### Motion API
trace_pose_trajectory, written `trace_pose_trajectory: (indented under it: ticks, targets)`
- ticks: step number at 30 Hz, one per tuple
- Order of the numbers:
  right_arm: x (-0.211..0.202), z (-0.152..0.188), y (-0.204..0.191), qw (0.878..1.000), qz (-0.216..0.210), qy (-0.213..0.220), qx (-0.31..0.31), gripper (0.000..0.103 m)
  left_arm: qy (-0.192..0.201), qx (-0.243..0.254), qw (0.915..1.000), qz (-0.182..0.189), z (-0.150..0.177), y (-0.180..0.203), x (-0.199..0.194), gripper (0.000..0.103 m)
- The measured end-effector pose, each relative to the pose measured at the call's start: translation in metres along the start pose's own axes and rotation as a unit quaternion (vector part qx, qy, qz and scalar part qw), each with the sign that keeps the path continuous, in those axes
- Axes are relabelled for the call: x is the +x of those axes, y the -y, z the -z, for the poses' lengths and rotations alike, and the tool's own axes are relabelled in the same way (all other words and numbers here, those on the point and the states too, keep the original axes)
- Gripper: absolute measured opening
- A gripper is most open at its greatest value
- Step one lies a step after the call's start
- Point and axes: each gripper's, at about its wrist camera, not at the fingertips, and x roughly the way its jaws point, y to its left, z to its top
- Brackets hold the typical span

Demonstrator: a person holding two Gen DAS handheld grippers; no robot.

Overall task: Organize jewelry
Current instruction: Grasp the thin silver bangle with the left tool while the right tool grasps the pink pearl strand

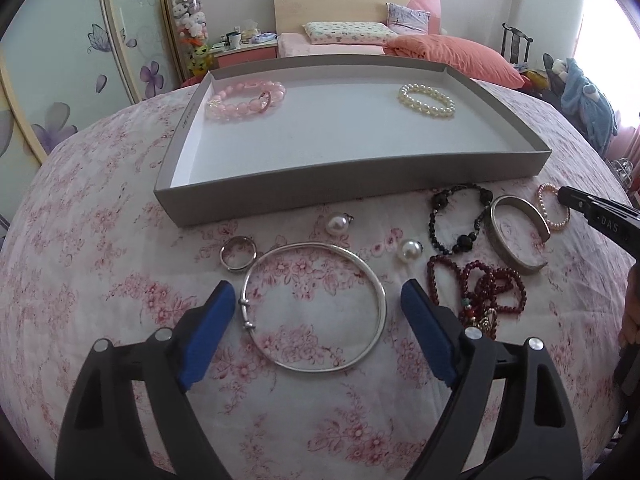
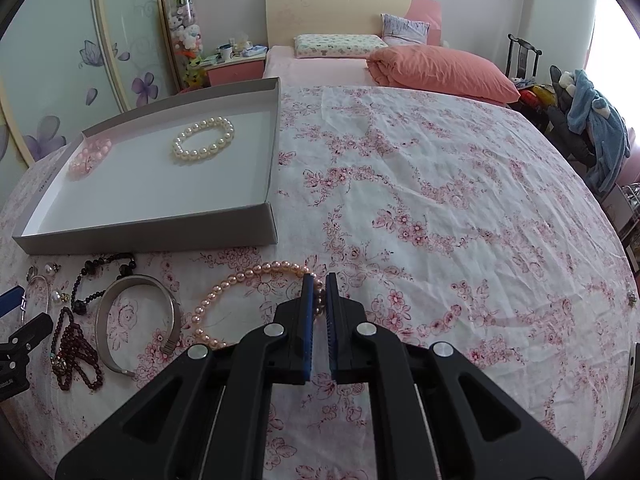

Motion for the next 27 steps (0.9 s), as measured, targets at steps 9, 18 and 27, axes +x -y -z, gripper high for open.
trace_pose_trajectory:
  ticks: [9,18,27]
  targets:
    - [0.0,0.0,0.001,1.0,0.0,0.0,0.0,0.007,0.011,0.004,0.9999,0.007,0.003,-0.001,-0.003,0.071]
    - [0.001,-0.001,0.0,1.0,-0.003,-0.001,0.002,0.007,0.009,0.003,1.0,0.0,0.02,-0.023,-0.017,0.071]
    - [0.001,0.0,-0.001,1.0,-0.005,-0.001,0.003,0.007,0.013,-0.037,0.9989,-0.028,0.022,-0.065,-0.018,0.071]
